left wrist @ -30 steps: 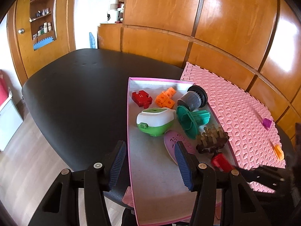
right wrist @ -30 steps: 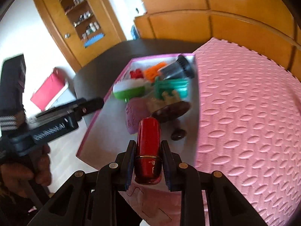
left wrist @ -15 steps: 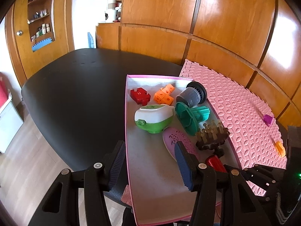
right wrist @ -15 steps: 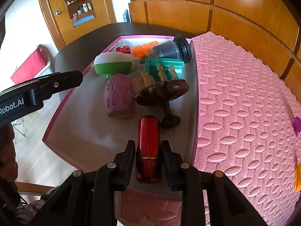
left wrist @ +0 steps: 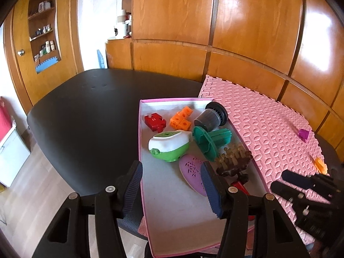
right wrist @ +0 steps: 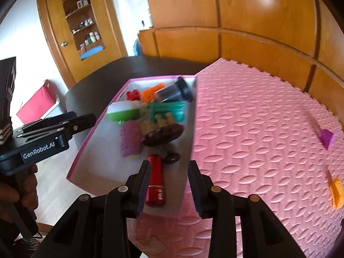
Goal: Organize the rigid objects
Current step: 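Move both tools back over the remaining toys on the pink mat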
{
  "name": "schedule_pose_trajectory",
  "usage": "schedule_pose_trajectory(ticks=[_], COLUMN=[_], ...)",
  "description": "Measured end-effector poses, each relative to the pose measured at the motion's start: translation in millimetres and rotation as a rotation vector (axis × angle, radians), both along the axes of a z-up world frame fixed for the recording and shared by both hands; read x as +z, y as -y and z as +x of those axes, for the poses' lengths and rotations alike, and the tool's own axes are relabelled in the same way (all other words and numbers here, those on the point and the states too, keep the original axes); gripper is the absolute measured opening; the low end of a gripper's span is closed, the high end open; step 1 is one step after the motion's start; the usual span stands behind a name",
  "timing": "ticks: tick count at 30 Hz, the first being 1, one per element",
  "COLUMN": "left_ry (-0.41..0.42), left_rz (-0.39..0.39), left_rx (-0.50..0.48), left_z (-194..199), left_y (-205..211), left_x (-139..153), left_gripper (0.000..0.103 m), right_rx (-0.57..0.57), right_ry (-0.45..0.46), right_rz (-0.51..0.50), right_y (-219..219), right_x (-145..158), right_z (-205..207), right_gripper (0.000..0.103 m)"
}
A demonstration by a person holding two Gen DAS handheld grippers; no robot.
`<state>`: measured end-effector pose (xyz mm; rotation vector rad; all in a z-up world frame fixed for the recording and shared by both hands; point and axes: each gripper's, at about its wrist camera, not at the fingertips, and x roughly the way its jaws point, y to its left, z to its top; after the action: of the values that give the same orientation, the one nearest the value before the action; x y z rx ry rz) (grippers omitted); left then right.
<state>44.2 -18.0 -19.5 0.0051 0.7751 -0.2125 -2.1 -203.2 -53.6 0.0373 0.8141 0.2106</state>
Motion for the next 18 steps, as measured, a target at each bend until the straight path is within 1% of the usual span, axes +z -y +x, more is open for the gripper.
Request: schedule_pose_trajectory(ticks=[6, 10, 16, 18], left_ry=[0.017, 0.028, 0.041, 0.045], left_rz=[0.018, 0.032, 0.059, 0.068], left_rx=[-0.026, -0.043, -0.092, -0.109], left_z=[-2.8, -2.6, -1.9, -1.7], left_y=[9.8, 18.0, 38.0, 45.7], left_x=[6.7, 12.2, 19.2, 21.1], left_gripper=[0.057, 0.057, 0.057, 0.057], right_rx=[-0.097, -0.16, -0.284, -0.348], right_ry=[0.018, 0.021, 0.02, 0.022], right_rz=[0.007, -0.02, -0.039, -0.05], right_y=[37.8, 64.9, 125.8, 153.1], right_x=[6.8, 8.9, 11.1, 12.9], right_z=[-0.7, -2.4, -9.1, -12.3], right_gripper=[0.035, 0.035, 0.035, 0.035])
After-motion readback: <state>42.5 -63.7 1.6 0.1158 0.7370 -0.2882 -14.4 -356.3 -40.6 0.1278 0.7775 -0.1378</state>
